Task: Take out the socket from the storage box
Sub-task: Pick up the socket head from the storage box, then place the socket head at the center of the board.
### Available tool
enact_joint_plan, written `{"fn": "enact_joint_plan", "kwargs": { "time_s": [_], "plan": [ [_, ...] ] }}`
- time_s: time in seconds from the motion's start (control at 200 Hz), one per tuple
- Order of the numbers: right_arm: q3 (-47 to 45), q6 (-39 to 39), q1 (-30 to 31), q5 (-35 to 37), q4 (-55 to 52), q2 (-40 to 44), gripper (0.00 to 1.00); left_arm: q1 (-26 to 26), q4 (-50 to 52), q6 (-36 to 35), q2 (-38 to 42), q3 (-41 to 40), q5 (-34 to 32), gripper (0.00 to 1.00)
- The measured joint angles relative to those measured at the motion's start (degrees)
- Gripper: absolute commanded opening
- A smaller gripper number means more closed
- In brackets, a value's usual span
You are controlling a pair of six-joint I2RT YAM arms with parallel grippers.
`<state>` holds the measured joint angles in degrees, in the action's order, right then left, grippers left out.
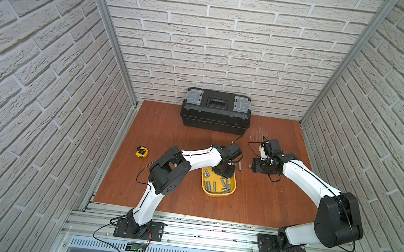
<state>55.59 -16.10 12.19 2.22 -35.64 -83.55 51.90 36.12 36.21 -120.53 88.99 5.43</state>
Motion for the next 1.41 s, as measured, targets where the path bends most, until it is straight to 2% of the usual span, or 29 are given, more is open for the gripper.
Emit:
{"fn": "enact_joint_plan", "kwargs": {
  "time_s": [0.31, 0.51, 0.65, 0.825, 1.035, 1.405],
  "plan": [
    [0.0, 0.0, 0.0, -0.1, 0.2, 0.0, 0.66, -0.1, 2.4, -0.4, 1.5, 0.0, -2.6, 0.16],
    [0.0, 0.0, 0.0, -0.2, 0.2, 0.0, 0.66, -1.7, 4.6, -0.7, 10.0, 0.0, -6.1, 0.17],
    [0.0, 0.0, 0.0, -0.4, 0.3, 0.0, 0.66, -6.3, 4.8, -1.6, 17.7, -0.7, -8.5, 0.19],
    [0.0, 0.0, 0.0, -0.6, 0.3, 0.0, 0.66, -15.6, 5.2, -2.9, 24.0, -5.3, -10.4, 0.19],
    [0.0, 0.0, 0.0, -0.7, 0.3, 0.0, 0.66, -23.3, 7.3, -5.2, 21.9, -8.5, -11.0, 0.18],
    [-0.8, 0.0, 0.0, -0.8, 0.5, 0.0, 0.66, -24.3, 7.3, -7.1, 10.0, -8.9, -9.5, 0.17]
  ]
}}
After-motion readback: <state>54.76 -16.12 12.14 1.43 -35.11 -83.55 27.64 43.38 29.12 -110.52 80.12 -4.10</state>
